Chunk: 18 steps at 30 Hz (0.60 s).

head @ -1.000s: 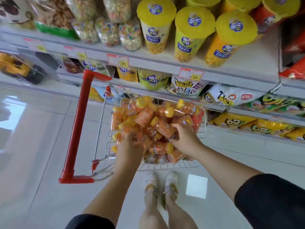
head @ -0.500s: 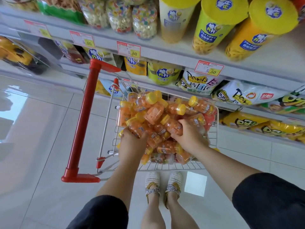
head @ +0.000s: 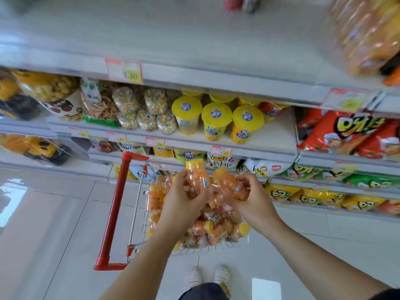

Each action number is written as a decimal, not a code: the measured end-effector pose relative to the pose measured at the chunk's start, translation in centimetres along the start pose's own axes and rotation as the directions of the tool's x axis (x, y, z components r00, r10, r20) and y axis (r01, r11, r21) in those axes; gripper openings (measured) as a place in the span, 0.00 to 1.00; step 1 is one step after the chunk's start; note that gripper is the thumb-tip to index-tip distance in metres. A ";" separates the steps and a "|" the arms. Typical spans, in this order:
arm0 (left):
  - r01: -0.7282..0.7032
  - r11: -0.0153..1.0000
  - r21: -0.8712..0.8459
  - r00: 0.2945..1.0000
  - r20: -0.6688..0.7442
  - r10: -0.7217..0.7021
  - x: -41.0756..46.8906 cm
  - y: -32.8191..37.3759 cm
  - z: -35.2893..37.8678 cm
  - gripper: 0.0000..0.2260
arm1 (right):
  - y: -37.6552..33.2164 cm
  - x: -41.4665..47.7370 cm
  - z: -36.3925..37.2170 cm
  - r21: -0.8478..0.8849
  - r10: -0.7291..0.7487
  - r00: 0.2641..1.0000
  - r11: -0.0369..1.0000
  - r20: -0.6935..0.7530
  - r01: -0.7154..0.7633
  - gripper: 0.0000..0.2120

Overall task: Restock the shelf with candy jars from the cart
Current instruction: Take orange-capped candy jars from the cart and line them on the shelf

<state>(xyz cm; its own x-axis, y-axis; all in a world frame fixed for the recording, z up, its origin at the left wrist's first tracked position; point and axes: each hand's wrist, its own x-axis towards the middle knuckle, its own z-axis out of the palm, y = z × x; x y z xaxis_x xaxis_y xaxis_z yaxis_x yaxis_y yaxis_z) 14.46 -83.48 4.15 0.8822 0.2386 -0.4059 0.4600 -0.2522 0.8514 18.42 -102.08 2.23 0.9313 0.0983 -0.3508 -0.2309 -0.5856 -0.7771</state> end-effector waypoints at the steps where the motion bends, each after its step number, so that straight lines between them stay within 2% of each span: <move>1: -0.044 0.999 0.000 0.999 0.000 0.044 -0.1 1.9 0.1 0.24 | -1.2 -0.4 -1.5 0.028 -0.016 1.000 0.999 -0.010 0.016 0.26; 3: -0.124 0.992 -0.013 0.992 0.021 0.124 -0.3 5.4 0.3 0.19 | -3.5 -1.2 -4.2 0.105 -0.051 0.998 0.993 -0.026 0.054 0.22; 7: -0.266 0.963 -0.049 0.964 0.010 0.267 -0.3 10.9 0.9 0.25 | -8.1 -2.2 -8.5 0.156 -0.144 0.988 0.976 -0.063 0.152 0.09; 11: -0.409 0.911 -0.058 0.911 0.028 0.411 0.4 15.7 0.4 0.17 | -11.8 -2.2 -11.6 0.201 -0.176 0.971 0.958 -0.160 0.206 0.06; 13: -0.464 0.885 -0.045 0.884 0.041 0.466 1.6 17.7 -0.1 0.16 | -13.3 -1.3 -12.7 0.217 -0.171 0.956 0.950 -0.239 0.224 0.09; 16: -0.515 0.857 0.008 0.856 0.064 0.514 3.8 20.5 -1.0 0.25 | -15.2 0.5 -13.8 0.193 -0.140 0.925 0.956 -0.353 0.219 0.20; 18: -0.560 0.827 0.050 0.828 0.071 0.556 5.4 22.0 -1.5 0.27 | -16.3 1.9 -14.2 0.183 -0.129 0.901 0.958 -0.415 0.221 0.20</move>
<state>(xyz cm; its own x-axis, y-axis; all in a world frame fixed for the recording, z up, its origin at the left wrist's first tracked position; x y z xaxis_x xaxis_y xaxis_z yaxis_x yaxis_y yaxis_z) 29.20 -86.34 21.20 0.9935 -0.0088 0.1138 -0.1082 -0.3893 0.9147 27.95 -103.78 21.63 0.9855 -0.1696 0.0012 -0.0663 -0.3922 -0.9175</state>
